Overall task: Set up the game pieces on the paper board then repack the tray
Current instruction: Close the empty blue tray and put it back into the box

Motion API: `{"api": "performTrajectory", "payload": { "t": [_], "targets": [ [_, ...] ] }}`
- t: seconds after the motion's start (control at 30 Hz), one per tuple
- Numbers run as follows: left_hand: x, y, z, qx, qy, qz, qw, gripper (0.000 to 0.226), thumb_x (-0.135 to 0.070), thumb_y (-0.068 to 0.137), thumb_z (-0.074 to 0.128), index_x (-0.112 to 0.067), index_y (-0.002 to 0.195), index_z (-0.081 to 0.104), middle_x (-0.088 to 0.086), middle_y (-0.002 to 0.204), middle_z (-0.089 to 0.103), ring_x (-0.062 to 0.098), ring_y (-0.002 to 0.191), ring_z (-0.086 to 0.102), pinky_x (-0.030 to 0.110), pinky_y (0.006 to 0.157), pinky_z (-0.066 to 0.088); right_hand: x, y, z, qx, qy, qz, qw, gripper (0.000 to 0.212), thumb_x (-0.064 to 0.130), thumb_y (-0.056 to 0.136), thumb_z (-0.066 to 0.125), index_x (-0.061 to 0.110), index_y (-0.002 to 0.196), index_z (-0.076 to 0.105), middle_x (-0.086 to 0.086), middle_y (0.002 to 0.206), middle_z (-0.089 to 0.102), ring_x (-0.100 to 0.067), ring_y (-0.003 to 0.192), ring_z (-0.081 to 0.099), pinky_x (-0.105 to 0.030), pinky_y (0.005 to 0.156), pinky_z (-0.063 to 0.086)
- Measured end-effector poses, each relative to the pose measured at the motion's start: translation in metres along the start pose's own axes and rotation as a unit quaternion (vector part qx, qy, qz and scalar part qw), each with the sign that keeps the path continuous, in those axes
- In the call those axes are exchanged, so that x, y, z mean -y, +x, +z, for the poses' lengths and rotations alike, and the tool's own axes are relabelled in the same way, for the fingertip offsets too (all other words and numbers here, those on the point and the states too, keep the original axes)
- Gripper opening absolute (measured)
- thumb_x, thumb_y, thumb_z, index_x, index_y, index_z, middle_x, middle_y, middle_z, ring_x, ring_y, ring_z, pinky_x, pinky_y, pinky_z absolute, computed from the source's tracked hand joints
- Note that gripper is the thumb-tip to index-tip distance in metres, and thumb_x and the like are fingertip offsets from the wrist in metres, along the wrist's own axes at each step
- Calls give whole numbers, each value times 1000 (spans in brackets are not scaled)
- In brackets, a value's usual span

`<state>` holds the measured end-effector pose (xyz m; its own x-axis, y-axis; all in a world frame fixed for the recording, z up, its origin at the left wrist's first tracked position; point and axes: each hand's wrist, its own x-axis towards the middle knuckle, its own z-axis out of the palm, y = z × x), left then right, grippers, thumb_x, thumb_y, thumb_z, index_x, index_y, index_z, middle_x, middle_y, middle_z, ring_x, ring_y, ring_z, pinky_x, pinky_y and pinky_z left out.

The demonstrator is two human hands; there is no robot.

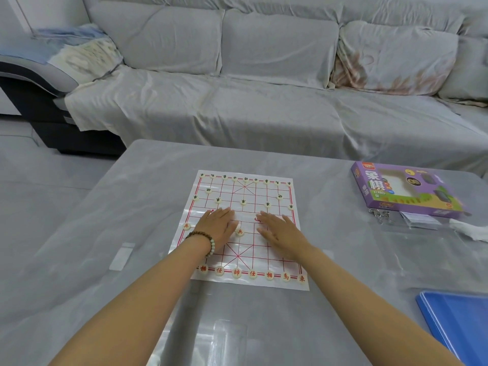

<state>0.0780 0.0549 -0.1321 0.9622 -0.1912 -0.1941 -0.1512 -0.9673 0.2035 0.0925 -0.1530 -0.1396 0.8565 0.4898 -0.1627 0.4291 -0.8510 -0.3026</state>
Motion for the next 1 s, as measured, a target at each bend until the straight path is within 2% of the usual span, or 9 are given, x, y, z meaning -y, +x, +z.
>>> {"api": "performTrajectory", "payload": {
  "t": [0.17, 0.3, 0.43, 0.53, 0.73, 0.9, 1.0],
  "targets": [
    [-31, -17, -7, -15, -29, 21, 999, 51, -39, 100, 21, -18, 146, 23, -2, 154, 20, 15, 141, 20, 33, 115, 14, -38, -69, -33, -61, -3, 53, 997, 52, 44, 99, 30, 27, 147, 23, 8, 156, 15, -14, 142, 20, -29, 115, 9],
    [-87, -21, -6, -36, -55, 76, 995, 52, -42, 99, 20, -20, 146, 21, -3, 154, 20, 15, 141, 18, 32, 115, 15, -96, -142, -46, -106, 0, 83, 991, 59, 55, 93, 33, 26, 144, 30, 6, 155, 22, -11, 141, 25, -24, 113, 8],
    [-162, -22, 8, -34, -100, 130, 986, 52, -41, 99, 23, -18, 146, 24, 0, 153, 24, 15, 140, 20, 29, 113, 14, -147, -220, -47, -146, 17, 154, 977, 51, 45, 94, 45, 27, 141, 36, 7, 153, 26, -16, 137, 32, -29, 113, 19],
    [-213, -24, 27, -24, -110, 170, 979, 51, -39, 99, 25, -15, 145, 28, 2, 152, 26, 15, 140, 22, 27, 114, 13, -172, -269, -41, -151, 39, 202, 967, 52, 43, 94, 43, 29, 143, 32, 10, 154, 21, -15, 139, 28, -31, 114, 18],
    [-283, -34, 57, -13, -123, 205, 971, 50, -38, 99, 28, -16, 144, 28, 2, 152, 26, 15, 140, 21, 23, 112, 10, -207, -321, -19, -149, 71, 333, 928, 56, 46, 97, 32, 25, 148, 21, 5, 157, 12, -14, 145, 9, -37, 118, 2],
    [-315, -44, 67, -16, -124, 215, 969, 55, -43, 98, 27, -19, 147, 19, 1, 155, 15, 15, 142, 13, 24, 113, 4, -202, -327, -8, -116, 54, 323, 938, 57, 51, 97, 27, 30, 148, 12, 8, 158, 1, -14, 146, -4, -35, 118, -2],
    [-321, -51, 76, -13, -99, 231, 968, 74, -61, 89, 33, -21, 148, 13, -3, 156, 6, 15, 143, 4, 27, 114, 1, -193, -326, -4, -119, 66, 312, 940, 57, 52, 97, 25, 32, 148, 12, 10, 157, 1, -13, 145, -6, -35, 118, -4]
  ]
}}
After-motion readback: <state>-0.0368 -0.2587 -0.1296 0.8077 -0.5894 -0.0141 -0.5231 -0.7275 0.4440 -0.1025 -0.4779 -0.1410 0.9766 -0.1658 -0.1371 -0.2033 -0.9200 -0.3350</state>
